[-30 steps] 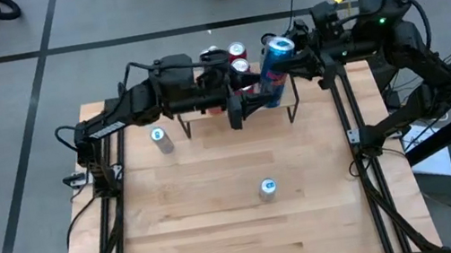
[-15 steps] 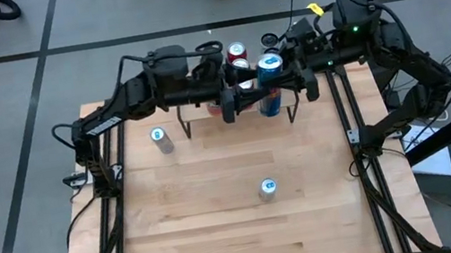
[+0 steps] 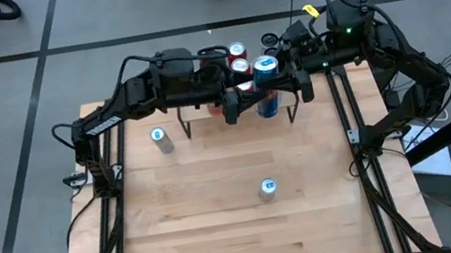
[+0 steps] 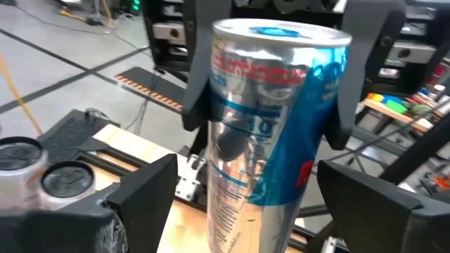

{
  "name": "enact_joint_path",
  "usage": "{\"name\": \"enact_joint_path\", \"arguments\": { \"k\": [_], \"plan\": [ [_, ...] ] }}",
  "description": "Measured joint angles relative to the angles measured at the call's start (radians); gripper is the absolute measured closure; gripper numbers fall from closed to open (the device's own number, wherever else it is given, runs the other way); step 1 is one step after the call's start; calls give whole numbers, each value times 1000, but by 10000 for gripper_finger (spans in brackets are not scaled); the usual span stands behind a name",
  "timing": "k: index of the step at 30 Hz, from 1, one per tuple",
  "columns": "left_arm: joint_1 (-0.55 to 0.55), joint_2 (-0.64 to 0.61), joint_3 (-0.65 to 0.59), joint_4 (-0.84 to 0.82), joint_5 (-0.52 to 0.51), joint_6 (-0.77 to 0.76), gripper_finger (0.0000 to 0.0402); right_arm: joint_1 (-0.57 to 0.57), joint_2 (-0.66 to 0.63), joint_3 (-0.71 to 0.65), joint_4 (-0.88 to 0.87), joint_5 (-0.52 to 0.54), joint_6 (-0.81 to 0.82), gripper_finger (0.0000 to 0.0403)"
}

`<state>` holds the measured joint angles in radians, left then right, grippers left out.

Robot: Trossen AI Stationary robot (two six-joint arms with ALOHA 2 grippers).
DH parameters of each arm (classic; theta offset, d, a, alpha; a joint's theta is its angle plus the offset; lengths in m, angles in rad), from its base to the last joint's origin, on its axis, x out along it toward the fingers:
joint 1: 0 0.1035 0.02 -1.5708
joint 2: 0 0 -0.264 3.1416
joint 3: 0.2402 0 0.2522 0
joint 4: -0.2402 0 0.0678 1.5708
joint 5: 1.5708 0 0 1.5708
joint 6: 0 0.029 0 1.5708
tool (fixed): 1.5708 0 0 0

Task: Place canned beverage on shelf
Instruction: Put the top right blue soda can on the shelf

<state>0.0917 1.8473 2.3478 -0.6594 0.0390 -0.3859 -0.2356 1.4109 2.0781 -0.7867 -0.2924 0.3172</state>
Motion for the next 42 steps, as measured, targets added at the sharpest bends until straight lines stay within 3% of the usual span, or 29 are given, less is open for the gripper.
{"name": "enact_joint_path", "arguments": {
  "k": [14, 28, 35, 42],
  "plan": [
    [-10, 50, -2, 68, 3, -24, 62, 0, 15, 0, 5, 1, 0, 195],
    [-12, 54, -1, 93, -15, -18, 124, 0, 16, 0, 0, 1, -16, 193],
    [-9, 53, -1, 94, -17, 29, 160, 0, 16, 0, -2, 2, -15, 170],
    [-7, 51, -1, 97, -18, 30, 172, 0, 16, 0, 4, 27, -9, 163]
  ]
}}
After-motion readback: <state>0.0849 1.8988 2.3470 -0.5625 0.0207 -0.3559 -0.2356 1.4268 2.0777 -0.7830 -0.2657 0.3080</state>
